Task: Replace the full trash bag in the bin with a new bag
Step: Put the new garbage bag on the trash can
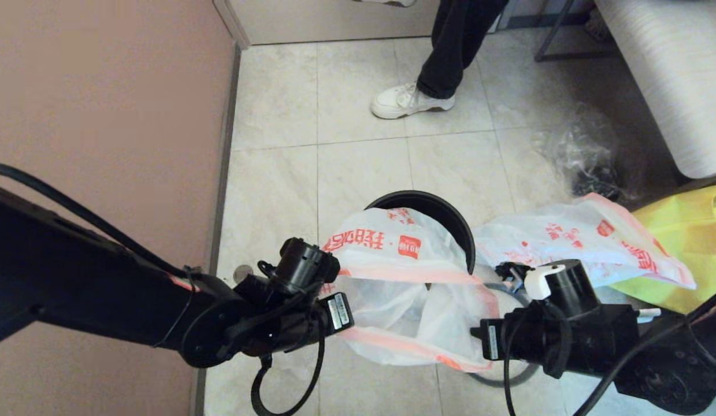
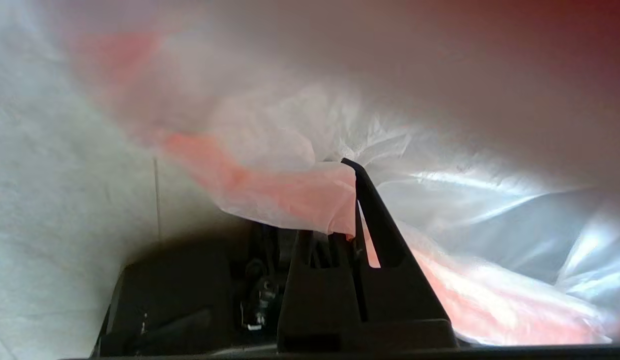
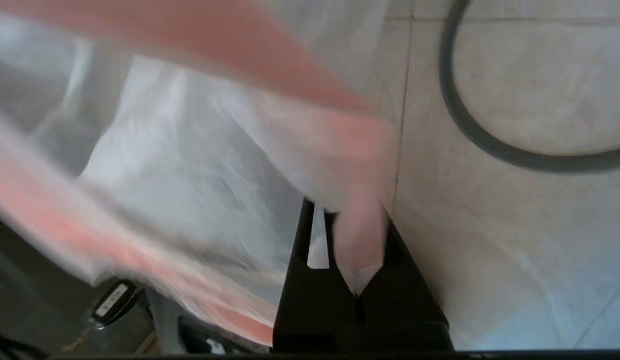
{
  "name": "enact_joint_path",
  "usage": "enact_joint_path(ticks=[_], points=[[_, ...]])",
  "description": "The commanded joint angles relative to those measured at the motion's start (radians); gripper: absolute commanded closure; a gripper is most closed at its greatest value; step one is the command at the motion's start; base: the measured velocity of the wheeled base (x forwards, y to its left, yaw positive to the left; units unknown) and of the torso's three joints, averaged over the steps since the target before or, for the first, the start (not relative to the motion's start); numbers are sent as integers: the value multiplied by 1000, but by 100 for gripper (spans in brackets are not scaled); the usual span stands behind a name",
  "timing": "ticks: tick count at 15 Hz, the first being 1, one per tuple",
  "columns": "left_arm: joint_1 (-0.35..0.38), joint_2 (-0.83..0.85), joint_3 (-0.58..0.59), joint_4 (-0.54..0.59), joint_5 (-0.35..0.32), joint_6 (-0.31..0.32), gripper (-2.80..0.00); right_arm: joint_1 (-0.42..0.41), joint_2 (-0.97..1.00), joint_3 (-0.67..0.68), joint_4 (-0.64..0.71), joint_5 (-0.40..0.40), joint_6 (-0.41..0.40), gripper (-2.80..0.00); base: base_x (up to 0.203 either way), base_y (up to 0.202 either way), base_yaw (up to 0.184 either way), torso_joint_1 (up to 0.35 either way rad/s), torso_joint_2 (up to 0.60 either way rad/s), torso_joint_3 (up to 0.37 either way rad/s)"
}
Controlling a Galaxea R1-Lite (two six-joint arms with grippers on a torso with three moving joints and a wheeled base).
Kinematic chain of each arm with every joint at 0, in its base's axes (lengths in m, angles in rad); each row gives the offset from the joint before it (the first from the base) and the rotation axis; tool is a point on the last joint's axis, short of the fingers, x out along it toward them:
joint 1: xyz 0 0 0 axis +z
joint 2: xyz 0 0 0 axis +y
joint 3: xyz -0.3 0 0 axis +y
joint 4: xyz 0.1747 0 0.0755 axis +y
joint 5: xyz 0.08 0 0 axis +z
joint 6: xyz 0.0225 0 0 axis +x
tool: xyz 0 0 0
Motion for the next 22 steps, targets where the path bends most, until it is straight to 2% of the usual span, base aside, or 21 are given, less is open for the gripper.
enact_joint_path(ticks=[1, 4, 6, 9, 10, 12, 19, 22], points=[[-10, 41, 4, -11, 7, -5, 0, 0, 71, -3, -5, -1, -6, 0, 0, 0, 0, 0, 0, 0], [6, 173, 3, -80, 14, 13, 0, -7, 152, -55, 0, -8, -68, 0, 0, 0, 0, 0, 0, 0], [26, 251, -2, -124, 28, 48, 0, -6, 198, -88, 5, -46, -86, 0, 0, 0, 0, 0, 0, 0], [65, 294, -56, -158, 63, 118, 0, -41, 196, -146, 4, -67, -93, 0, 0, 0, 0, 0, 0, 0], [64, 292, -73, -159, 88, 118, 0, -55, 185, -153, 1, -69, -93, 0, 0, 0, 0, 0, 0, 0], [63, 262, -93, -161, 125, 116, 0, -68, 140, -158, -3, -72, -93, 0, 0, 0, 0, 0, 0, 0], [23, 54, -33, -157, 129, 84, 0, -105, -37, -111, 5, -72, -89, 0, 0, 0, 0, 0, 0, 0], [-2, -70, -70, -153, 127, 91, 0, -119, -130, -121, 45, -69, -89, 0, 0, 0, 0, 0, 0, 0]])
